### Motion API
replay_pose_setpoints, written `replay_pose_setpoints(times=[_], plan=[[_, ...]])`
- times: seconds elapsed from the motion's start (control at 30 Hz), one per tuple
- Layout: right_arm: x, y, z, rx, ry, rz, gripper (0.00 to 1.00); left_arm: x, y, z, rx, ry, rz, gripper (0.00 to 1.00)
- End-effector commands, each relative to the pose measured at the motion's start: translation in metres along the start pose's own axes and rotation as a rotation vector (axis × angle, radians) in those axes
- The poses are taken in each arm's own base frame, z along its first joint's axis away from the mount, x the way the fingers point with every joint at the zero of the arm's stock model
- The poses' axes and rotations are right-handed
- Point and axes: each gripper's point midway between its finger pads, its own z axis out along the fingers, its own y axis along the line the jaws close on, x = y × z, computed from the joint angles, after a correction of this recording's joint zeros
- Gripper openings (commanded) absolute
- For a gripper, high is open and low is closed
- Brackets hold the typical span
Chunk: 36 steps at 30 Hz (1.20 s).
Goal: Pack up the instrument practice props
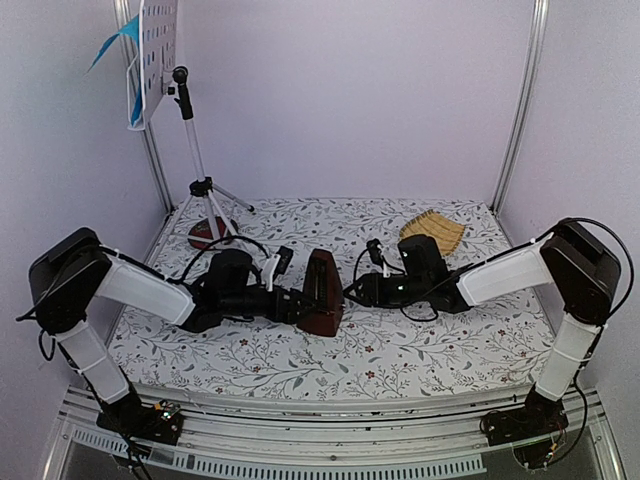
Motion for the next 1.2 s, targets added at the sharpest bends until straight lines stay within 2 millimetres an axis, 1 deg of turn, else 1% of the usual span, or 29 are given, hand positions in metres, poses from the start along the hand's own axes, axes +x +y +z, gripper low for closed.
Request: replay_pose_setpoints(times=[0.0,0.13,0.2,0.33,0.37,0.43,0.5,0.57,0.67,0.73,0.8,0.93,1.03,1.17], plan=[[-0.009,0.005,0.009,-0.023,-0.009,-0.013,0.45,-0.002,0.000,0.011,0.004,0.018,0.039,0.83],[-0.014,0.007,0.016,-0.031,-0.010,-0.030,0.45,0.008,-0.011,0.016,0.027,0.054,0.044,0.82],[-0.016,0.005,0.021,-0.029,-0.009,-0.043,0.45,0.013,-0.016,0.016,0.029,0.063,0.041,0.82],[-0.023,0.012,0.030,-0.057,-0.006,-0.069,0.45,0.019,-0.029,0.013,0.044,0.063,0.031,0.82],[-0.025,0.012,0.031,-0.057,-0.009,-0.072,0.45,0.018,-0.030,0.012,0.041,0.059,0.032,0.82],[-0.029,0.012,0.028,-0.036,-0.020,-0.087,0.46,0.011,-0.032,0.006,0.023,0.029,0.041,0.82],[-0.033,0.006,0.020,0.024,-0.041,-0.097,0.50,0.002,-0.029,-0.002,-0.022,-0.005,0.054,0.82],[-0.039,0.001,0.006,0.089,-0.068,-0.111,0.54,-0.008,-0.026,-0.013,-0.072,-0.042,0.078,0.83],[-0.043,-0.017,-0.018,0.206,-0.101,-0.102,0.57,-0.024,-0.023,-0.030,-0.137,-0.102,0.112,0.84],[-0.039,-0.037,-0.032,0.288,-0.102,-0.052,0.57,-0.033,-0.021,-0.040,-0.172,-0.142,0.124,0.84],[-0.035,-0.053,-0.041,0.357,-0.098,0.010,0.57,-0.042,-0.018,-0.050,-0.212,-0.187,0.127,0.84],[-0.020,-0.075,-0.039,0.454,-0.046,0.092,0.56,-0.053,-0.010,-0.068,-0.284,-0.266,0.116,0.84],[-0.008,-0.089,-0.033,0.507,-0.009,0.155,0.50,-0.057,-0.007,-0.078,-0.311,-0.308,0.107,0.85],[0.003,-0.101,-0.028,0.550,0.017,0.211,0.49,-0.058,-0.003,-0.089,-0.336,-0.332,0.099,0.85]])
